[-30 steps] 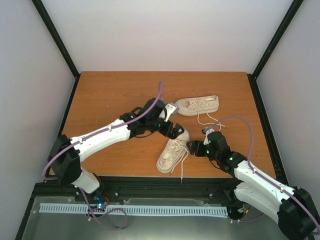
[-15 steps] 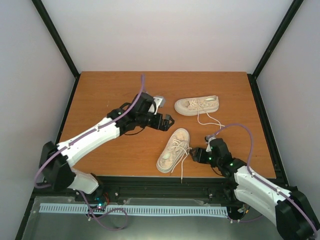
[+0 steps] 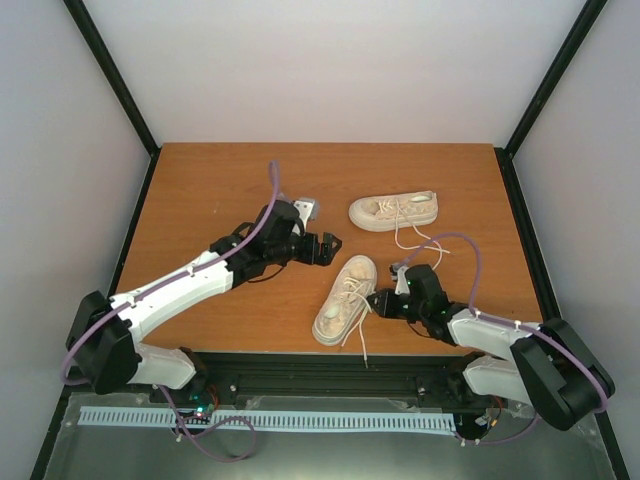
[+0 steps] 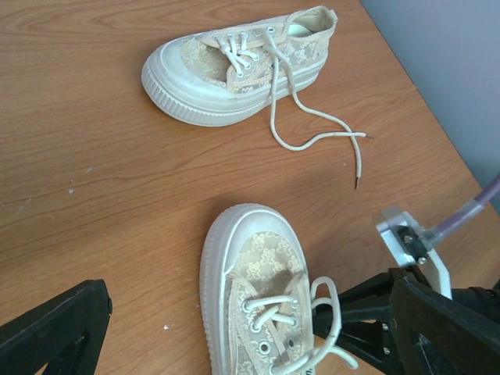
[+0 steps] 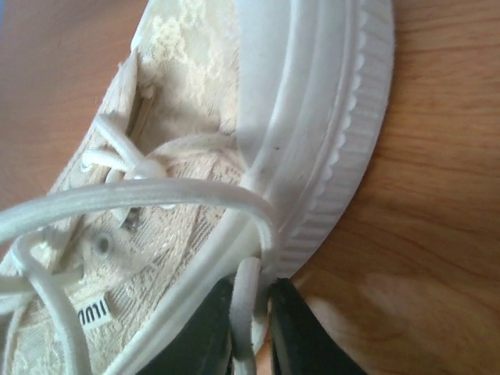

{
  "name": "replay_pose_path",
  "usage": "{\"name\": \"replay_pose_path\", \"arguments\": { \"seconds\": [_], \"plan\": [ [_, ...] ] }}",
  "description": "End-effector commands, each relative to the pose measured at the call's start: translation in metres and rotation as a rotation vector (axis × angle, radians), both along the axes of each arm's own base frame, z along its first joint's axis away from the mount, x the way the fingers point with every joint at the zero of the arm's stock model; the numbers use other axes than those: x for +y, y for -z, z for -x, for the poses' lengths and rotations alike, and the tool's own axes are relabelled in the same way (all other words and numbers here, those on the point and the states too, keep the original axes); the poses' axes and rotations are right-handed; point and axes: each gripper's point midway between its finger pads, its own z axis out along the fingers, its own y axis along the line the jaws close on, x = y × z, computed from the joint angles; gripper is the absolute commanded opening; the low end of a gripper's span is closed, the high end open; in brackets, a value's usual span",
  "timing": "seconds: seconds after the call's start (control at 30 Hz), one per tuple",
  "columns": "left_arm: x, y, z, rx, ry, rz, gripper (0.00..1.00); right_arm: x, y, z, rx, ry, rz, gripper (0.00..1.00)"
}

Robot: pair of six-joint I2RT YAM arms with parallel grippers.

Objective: Tie the shoes
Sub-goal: Cross the shoelace with the shoelace.

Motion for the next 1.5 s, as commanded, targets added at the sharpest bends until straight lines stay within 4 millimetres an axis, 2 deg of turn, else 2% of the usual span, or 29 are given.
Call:
{"name": "replay_pose_path", "arguments": {
  "seconds": [0.0,0.07,0.27,0.37,0.47,0.57,0.73,0.87,1.0,1.1,1.13,1.23,1.37,1.43,1.47],
  "plan": [
    [-0.007,-0.045,0.004,-0.018,0.006,0.116,1.0,-0.001,-0.004,-0.006,-0.017,0.0,0.046,0.09],
    [-0.008,-0.058,0.006,-0.014,0.02,0.12,1.0,-0.005,-0.013,-0.013,-0.05,0.016,0.076,0.03],
    [0.004,-0.088,-0.006,-0.061,-0.007,0.081,1.0,-0.002,-0.04,-0.031,-0.112,0.019,0.105,0.03],
    [0.011,-0.09,-0.007,-0.088,-0.002,0.067,1.0,0.0,-0.049,-0.037,-0.13,0.016,0.116,0.03],
    [0.019,-0.08,-0.005,-0.097,0.02,-0.002,1.0,0.002,-0.063,-0.043,-0.152,0.014,0.115,0.03],
    [0.022,-0.078,-0.005,-0.127,0.035,-0.013,1.0,0.008,-0.084,-0.047,-0.189,-0.004,0.092,0.03],
    [0.016,-0.082,-0.007,-0.128,0.068,0.075,1.0,0.026,-0.121,-0.053,-0.255,-0.08,0.054,0.03],
    [0.019,-0.072,-0.009,-0.103,0.049,0.045,1.0,0.042,-0.14,-0.058,-0.306,-0.13,0.06,0.03],
    [0.018,-0.06,0.006,-0.132,0.072,0.162,1.0,0.063,-0.148,-0.066,-0.365,-0.204,0.088,0.03],
    [0.006,-0.04,0.018,-0.138,0.17,0.215,1.0,0.085,-0.159,-0.069,-0.436,-0.275,0.116,0.03],
    [0.001,-0.027,0.022,-0.115,0.206,0.209,1.0,0.091,-0.162,-0.071,-0.459,-0.285,0.121,0.03],
    [-0.01,-0.003,0.035,-0.073,0.305,0.226,1.0,0.103,-0.163,-0.081,-0.475,-0.294,0.125,0.03],
    [-0.008,0.014,0.043,-0.084,0.345,0.218,1.0,0.095,-0.147,-0.103,-0.432,-0.18,0.201,0.05],
    [-0.006,0.025,0.039,-0.069,0.321,0.188,1.0,0.083,-0.136,-0.113,-0.398,-0.097,0.26,0.11],
    [-0.007,0.03,0.036,-0.057,0.315,0.176,1.0,0.075,-0.131,-0.118,-0.38,-0.046,0.293,0.19]
  ]
}}
